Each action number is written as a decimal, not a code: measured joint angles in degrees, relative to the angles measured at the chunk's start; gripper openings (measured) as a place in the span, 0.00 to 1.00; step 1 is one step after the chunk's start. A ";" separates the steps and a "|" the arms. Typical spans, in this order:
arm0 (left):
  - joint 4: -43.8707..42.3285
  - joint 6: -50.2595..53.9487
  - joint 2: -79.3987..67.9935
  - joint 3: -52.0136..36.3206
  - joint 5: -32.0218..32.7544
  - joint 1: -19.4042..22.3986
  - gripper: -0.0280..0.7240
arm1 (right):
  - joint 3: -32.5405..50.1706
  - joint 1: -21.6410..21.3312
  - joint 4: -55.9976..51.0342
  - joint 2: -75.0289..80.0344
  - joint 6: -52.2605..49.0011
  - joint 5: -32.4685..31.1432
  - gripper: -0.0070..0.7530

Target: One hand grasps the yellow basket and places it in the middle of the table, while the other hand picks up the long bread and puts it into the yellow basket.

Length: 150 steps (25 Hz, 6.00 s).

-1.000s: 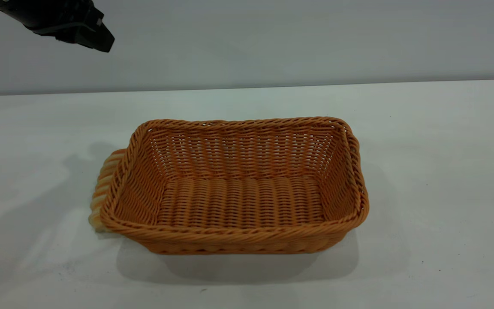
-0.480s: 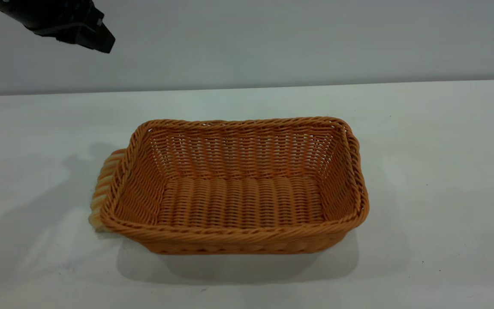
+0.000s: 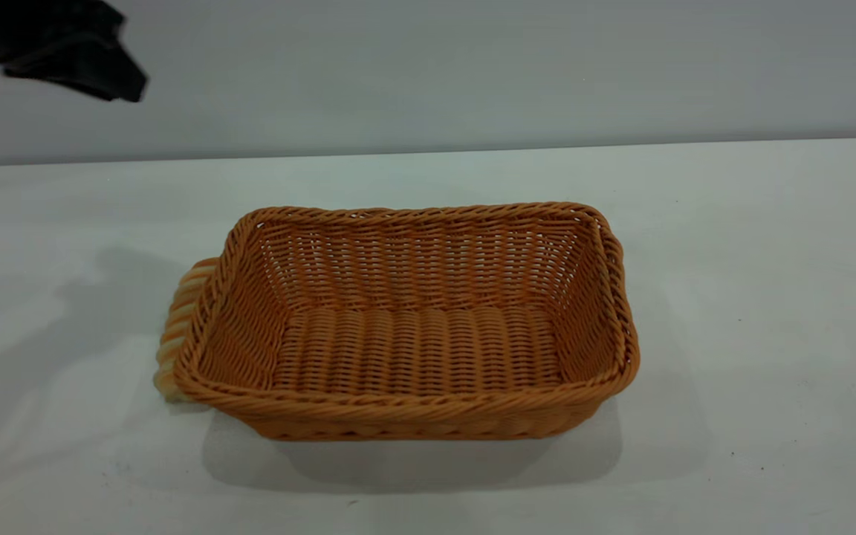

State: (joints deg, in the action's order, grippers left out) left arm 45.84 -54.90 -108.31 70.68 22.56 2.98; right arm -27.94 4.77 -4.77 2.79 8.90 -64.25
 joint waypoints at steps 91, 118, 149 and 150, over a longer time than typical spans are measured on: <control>-19.33 -0.13 -5.53 18.97 27.98 -22.80 0.09 | 0.46 0.00 -1.60 -3.47 -1.96 -0.86 0.41; -29.95 3.59 -25.83 41.18 40.96 -31.17 0.10 | 0.46 0.00 -1.62 -3.47 -2.00 -0.86 0.41; -30.45 21.39 7.42 41.57 39.33 -31.17 0.57 | 0.46 0.00 0.48 -3.65 -4.43 -0.88 0.41; -30.45 23.07 10.58 41.57 40.63 -31.17 0.57 | 0.46 0.00 1.27 -3.65 -4.35 -0.88 0.41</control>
State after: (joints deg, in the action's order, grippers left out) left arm 15.39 -31.83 -97.72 112.25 63.19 -28.18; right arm -27.48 4.77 -3.50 -0.86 4.55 -65.13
